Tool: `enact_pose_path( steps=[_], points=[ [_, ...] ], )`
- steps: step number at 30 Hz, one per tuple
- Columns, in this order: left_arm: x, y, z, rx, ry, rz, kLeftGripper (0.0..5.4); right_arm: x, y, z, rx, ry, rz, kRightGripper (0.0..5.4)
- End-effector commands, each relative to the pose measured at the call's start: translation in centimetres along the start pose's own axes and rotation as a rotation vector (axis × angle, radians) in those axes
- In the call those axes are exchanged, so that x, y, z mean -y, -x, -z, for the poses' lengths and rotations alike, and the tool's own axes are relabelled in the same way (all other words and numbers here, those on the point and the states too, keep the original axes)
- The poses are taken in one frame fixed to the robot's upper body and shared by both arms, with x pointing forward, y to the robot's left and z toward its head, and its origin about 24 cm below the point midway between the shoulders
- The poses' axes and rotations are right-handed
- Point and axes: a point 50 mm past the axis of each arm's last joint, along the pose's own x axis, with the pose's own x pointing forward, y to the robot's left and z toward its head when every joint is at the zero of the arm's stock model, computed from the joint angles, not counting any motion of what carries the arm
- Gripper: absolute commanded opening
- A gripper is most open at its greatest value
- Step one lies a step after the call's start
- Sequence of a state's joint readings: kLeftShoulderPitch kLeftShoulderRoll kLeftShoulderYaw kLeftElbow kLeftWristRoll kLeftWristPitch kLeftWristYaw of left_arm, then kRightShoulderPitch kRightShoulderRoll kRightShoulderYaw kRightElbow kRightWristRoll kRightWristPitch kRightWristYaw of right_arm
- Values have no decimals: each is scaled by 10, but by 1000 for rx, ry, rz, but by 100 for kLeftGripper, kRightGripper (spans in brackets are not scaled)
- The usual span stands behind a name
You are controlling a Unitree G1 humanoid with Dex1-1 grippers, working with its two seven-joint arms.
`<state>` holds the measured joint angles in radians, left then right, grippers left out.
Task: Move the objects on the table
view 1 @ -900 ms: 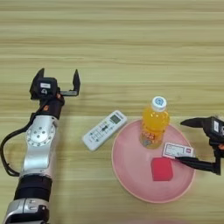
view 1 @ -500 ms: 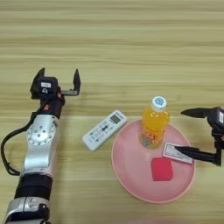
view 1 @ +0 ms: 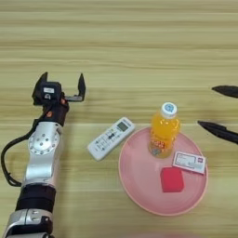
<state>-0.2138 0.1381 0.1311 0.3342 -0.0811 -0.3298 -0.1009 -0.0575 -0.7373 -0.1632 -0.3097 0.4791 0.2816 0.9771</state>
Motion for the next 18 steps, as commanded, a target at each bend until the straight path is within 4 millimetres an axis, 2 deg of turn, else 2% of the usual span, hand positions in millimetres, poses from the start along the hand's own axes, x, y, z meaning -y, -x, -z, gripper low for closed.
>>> enact_pose_path(
  steps=[1, 18],
  points=[
    [1, -2, -2, 10, -16, 11, 540, 6, -3, -9, 51, 6, 67, 539],
    [1, -2, -2, 13, -14, 9, 540, 19, -15, -14, 251, -60, 368, 539]
  ],
)
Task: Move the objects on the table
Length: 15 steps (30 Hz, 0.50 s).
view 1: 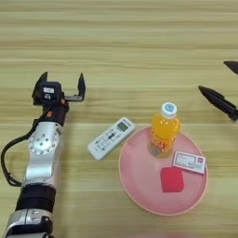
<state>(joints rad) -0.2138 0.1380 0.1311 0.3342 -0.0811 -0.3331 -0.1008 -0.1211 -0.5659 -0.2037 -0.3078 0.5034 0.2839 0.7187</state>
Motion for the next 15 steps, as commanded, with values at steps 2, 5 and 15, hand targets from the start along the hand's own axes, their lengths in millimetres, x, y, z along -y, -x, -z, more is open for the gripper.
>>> enact_pose_path(
  steps=[2, 5, 15],
  points=[
    [1, -2, -1, 10, -14, 9, 540, 7, -7, -4, 80, 1, 117, 539],
    [1, -2, -1, 10, -14, 9, 540, 8, -11, 0, 88, 4, 177, 539],
    [0, -2, -1, 12, -13, 7, 540, 14, -21, 26, 93, 41, 363, 539]
  ],
)
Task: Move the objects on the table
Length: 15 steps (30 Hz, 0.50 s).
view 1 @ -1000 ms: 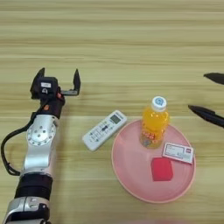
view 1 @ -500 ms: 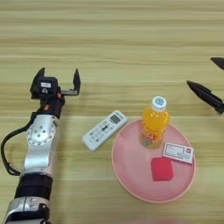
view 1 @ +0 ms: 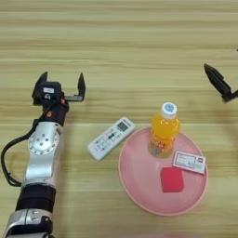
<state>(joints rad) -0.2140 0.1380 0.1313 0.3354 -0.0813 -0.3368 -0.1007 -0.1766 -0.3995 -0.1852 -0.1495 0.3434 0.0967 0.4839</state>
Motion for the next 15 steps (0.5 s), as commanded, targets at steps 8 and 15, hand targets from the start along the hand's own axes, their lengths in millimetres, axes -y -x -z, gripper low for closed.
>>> enact_pose_path(
  steps=[8, 15],
  points=[
    [0, -2, -1, 10, -12, 6, 540, -3, -14, 30, 24, 89, 137, 539],
    [-1, -2, -1, 12, -13, 7, 540, 0, -14, 47, 60, 82, 243, 539]
  ],
)
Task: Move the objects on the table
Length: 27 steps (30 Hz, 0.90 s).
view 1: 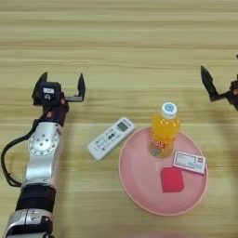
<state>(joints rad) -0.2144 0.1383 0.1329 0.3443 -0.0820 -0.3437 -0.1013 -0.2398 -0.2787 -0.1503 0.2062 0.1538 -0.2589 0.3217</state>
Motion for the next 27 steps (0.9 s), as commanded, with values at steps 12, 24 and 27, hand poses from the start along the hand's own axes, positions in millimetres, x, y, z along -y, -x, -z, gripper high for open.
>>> enact_pose_path(
  steps=[12, 24, 27],
  points=[
    [-3, -2, -3, 19, -15, 12, 540, 12, 2, 17, 94, -76, 151, 539],
    [-2, -4, -7, 35, -13, 30, 540, 19, 1, 16, 129, -92, 210, 539],
    [1, -4, -10, 56, -12, 58, 540, 19, 2, 16, 131, -86, 216, 539]
  ],
)
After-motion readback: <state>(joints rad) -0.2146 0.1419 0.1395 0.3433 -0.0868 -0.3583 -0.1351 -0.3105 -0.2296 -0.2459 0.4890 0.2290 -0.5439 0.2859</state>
